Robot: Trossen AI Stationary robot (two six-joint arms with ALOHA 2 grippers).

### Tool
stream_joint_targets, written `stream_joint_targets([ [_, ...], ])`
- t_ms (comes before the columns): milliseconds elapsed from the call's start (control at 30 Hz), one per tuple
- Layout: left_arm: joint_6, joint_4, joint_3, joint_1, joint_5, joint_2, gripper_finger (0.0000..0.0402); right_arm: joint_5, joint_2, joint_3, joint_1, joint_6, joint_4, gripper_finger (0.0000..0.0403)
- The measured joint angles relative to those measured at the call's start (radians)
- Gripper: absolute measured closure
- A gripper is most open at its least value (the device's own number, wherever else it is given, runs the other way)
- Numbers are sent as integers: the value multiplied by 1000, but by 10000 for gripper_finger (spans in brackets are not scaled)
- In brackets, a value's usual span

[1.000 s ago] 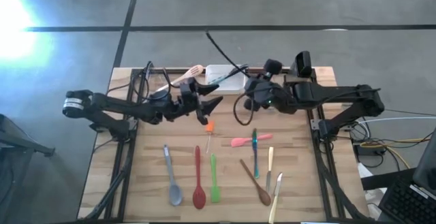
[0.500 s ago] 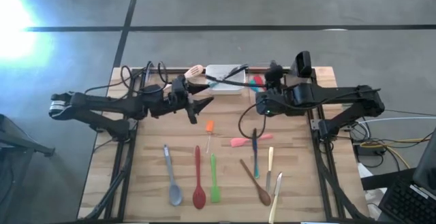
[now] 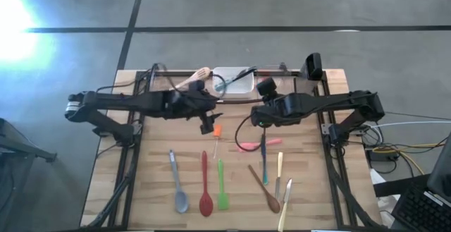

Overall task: Pick & Place Kitchen Items
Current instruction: Put the black serving spoon into the left transparent bin

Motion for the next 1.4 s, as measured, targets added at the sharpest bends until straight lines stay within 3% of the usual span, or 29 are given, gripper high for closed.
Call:
stream_joint_targets([
  [133,61,-80,44,-10,-138,79,135,-30,-10,0,-1,35,8,391],
  [500,261,-60,152,-42,-400,265,135,-114,-5,13,0,79,33,391],
  [767,349,-70,225,-48,-421,335,142,-135,-5,13,0,84,37,391],
  [933,348,-68,233,-52,-420,342,203,-137,-5,13,0,94,38,391],
  [1167,319,-108,229,-57,-421,334,375,-127,-4,13,-1,90,42,391],
  [1400,269,-115,229,-59,-411,334,385,-130,-4,13,-1,89,40,390],
])
